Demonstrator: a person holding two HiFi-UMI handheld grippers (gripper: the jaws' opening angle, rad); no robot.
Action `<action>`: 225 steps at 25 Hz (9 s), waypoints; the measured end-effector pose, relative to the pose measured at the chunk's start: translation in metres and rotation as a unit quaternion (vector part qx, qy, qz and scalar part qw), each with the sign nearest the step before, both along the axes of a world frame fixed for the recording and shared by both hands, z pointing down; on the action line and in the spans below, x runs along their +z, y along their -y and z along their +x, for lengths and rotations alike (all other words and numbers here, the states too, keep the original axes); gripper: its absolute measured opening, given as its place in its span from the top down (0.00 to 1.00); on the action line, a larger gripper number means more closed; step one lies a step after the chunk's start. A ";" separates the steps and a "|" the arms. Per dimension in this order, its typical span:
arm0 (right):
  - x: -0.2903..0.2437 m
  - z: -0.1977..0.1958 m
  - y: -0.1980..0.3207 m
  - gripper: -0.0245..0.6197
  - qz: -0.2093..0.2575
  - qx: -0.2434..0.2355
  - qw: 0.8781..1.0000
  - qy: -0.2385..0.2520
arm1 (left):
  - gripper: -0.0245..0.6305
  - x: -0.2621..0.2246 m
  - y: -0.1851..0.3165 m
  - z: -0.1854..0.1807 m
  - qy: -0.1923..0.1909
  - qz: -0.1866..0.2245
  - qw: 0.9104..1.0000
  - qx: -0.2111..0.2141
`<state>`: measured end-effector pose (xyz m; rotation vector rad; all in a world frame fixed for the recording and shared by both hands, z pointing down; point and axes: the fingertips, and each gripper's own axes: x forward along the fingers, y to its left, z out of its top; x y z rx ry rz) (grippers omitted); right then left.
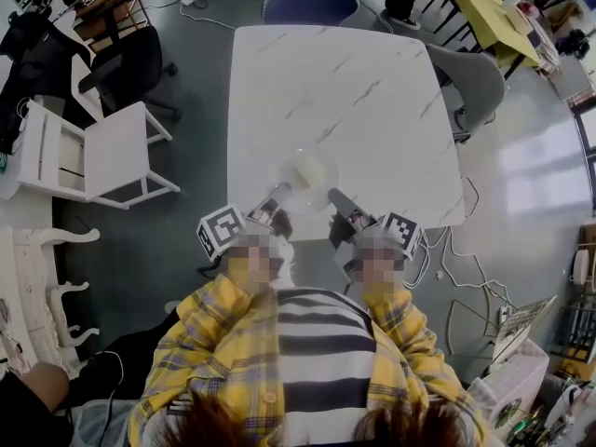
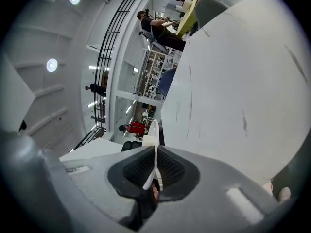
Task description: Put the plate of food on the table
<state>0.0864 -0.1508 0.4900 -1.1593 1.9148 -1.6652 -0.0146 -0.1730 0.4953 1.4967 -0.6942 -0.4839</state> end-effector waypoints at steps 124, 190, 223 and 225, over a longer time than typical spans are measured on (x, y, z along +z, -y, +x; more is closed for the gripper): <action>0.103 0.057 0.309 0.96 -0.088 0.013 0.996 0.022 | 0.94 0.100 0.262 0.056 0.057 -0.114 0.992 0.013; 0.066 0.056 0.205 0.96 -0.033 -0.036 0.957 -0.286 | 0.97 0.049 0.185 0.078 0.159 0.027 0.982 0.103; 0.018 0.048 0.064 0.96 0.039 -0.035 0.950 -0.308 | 0.97 -0.002 0.041 0.121 0.418 0.271 0.849 0.175; 0.016 0.051 0.054 0.96 0.043 -0.035 0.950 -0.309 | 0.97 -0.005 0.029 0.124 0.423 0.276 0.846 0.172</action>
